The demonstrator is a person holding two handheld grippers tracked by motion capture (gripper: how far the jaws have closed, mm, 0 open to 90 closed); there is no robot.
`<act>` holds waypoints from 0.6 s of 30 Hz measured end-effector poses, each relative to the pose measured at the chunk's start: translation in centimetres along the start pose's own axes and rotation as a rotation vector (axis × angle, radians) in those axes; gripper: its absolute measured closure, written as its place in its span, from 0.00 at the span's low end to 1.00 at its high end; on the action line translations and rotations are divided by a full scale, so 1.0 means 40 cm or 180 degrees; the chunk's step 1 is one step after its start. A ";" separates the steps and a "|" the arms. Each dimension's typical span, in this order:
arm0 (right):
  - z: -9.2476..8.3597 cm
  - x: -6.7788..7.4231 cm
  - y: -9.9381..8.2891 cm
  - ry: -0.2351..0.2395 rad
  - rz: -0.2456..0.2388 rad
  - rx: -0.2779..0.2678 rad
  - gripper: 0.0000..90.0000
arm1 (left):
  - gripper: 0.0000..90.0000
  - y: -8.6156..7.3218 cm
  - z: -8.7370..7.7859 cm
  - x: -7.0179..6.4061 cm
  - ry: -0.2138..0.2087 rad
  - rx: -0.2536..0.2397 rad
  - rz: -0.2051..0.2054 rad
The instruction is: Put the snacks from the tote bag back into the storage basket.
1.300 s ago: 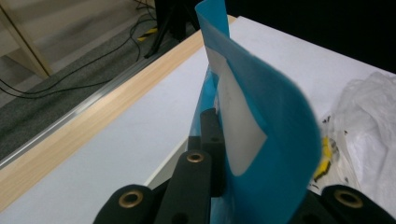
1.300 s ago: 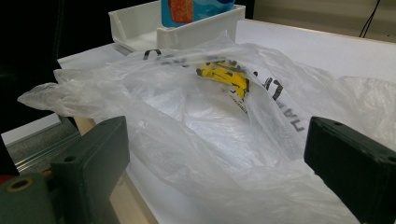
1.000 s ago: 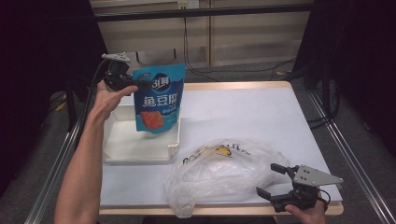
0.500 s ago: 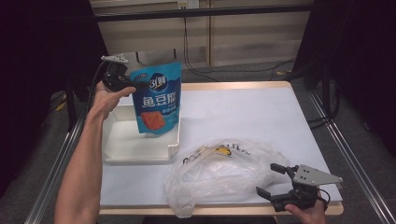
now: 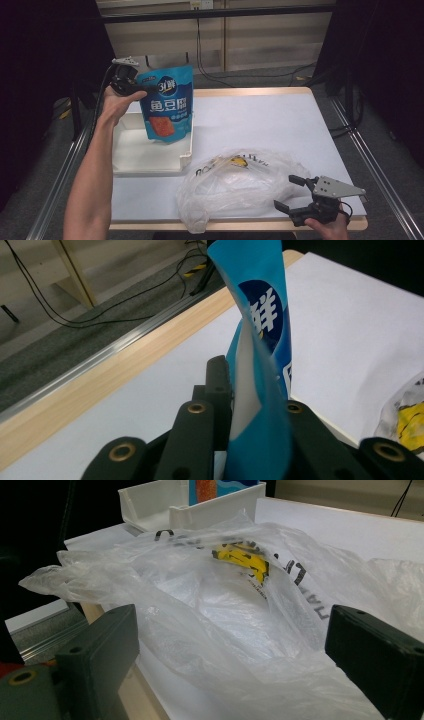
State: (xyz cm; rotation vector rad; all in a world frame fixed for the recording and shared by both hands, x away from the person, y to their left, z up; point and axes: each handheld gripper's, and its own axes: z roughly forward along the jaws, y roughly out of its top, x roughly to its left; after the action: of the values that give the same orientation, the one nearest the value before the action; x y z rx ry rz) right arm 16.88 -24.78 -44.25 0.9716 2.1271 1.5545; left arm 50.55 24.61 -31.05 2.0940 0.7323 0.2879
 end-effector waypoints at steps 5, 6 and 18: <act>-0.001 -0.009 -0.002 -0.0018 0.0039 -0.0011 0.07 | 0.83 -0.004 0.013 -0.003 0.0063 0.0058 -0.0035; 0.001 -0.010 -0.002 -0.0005 0.0036 -0.0014 0.07 | 0.79 -0.004 0.015 -0.004 0.0078 0.0066 -0.0079; 0.015 -0.008 0.001 0.0055 0.0005 0.0019 0.07 | 0.43 -0.026 0.022 -0.005 0.0170 0.0052 -0.0339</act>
State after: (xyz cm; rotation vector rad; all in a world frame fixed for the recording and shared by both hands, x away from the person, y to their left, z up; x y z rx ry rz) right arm 17.49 -24.57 -44.45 0.9655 2.1444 1.5635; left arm 50.37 24.35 -32.39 2.0613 0.8776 0.2807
